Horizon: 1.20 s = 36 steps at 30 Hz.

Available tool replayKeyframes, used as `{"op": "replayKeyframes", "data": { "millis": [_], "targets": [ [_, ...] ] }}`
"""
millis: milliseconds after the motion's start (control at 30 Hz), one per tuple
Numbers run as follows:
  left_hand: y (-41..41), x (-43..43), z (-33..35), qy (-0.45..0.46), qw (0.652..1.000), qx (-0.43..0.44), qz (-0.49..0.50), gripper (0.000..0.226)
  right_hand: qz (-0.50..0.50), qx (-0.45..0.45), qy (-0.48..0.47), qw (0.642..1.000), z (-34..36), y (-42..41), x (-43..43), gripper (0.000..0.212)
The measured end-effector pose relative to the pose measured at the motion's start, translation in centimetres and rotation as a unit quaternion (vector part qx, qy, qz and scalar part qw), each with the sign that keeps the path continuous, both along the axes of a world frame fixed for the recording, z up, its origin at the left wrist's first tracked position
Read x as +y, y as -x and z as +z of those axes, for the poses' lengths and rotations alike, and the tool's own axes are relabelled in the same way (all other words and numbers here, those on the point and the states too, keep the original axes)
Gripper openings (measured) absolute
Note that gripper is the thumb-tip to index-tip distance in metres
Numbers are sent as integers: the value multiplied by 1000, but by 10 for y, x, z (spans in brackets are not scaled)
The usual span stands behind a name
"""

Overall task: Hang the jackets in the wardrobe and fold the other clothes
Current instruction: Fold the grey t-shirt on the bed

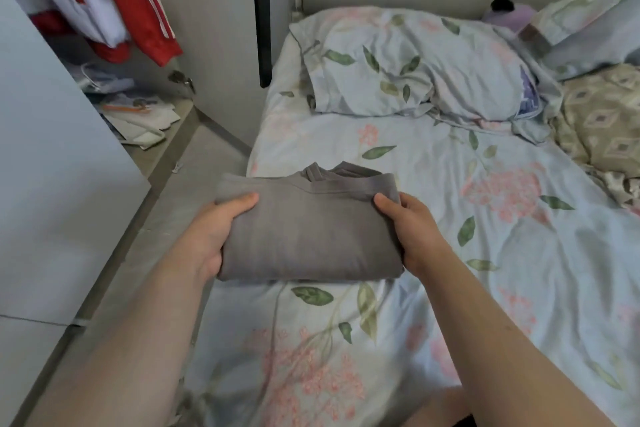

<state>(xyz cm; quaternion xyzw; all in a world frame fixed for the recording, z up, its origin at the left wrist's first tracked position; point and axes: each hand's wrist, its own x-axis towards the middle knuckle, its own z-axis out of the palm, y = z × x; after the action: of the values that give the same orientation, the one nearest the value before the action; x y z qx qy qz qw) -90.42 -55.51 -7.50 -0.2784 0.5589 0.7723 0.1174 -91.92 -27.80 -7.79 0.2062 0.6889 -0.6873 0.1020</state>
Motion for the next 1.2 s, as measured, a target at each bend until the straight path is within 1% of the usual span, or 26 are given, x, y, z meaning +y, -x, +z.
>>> {"op": "replayKeyframes", "data": {
  "millis": [100, 167, 267, 367, 467, 533, 600, 667, 767, 867, 967, 1033, 1100, 1200],
  "targets": [
    [25, 9, -7, -30, 999, -27, -10, 17, -18, 16, -9, 1000, 0, 17, 3, 11],
    [38, 12, -9, -61, 997, -41, -12, 12, -32, 20, 2, 999, 2, 24, 4, 17],
    [59, 11, -16, -92, 993, -75, -14, 21, -43, 1, 11, 999, -5, 40, 5, 23],
    [74, 9, -17, -105, 991, -87, -11, 21, -52, -21, 47, 997, -11, 51, -1, 16],
    [90, 12, -3, -92, 993, -68, 6, 19, -82, -58, 90, 991, -7, 63, -8, 14],
    [96, 9, 9, -67, 996, -44, 32, 23, -104, -83, 119, 984, 2, 71, -16, 15],
    [105, -4, 27, -52, 997, -37, 44, 26, -103, -101, 148, 978, 19, 85, -28, 16],
    [109, -24, 48, -40, 998, -37, 37, 29, -82, -113, 168, 976, 39, 97, -42, 18],
    [117, -58, 90, -37, 998, -39, 28, 35, -58, -124, 211, 968, 81, 118, -64, 26],
    [124, -89, 137, -26, 999, -35, -3, 29, -35, -120, 210, 970, 130, 135, -88, 30],
    [131, -120, 193, -34, 998, -44, -33, 22, -23, -102, 212, 972, 193, 142, -116, 23],
    [134, -135, 226, -24, 999, -31, -38, 27, -23, -88, 191, 977, 230, 142, -133, 16],
    [135, -150, 264, -5, 1000, 1, -28, 37, -34, -66, 141, 987, 273, 139, -151, 13],
    [136, -173, 321, -7, 999, 44, -21, 36, -49, -15, 44, 998, 336, 132, -180, 14]
  ]
}}
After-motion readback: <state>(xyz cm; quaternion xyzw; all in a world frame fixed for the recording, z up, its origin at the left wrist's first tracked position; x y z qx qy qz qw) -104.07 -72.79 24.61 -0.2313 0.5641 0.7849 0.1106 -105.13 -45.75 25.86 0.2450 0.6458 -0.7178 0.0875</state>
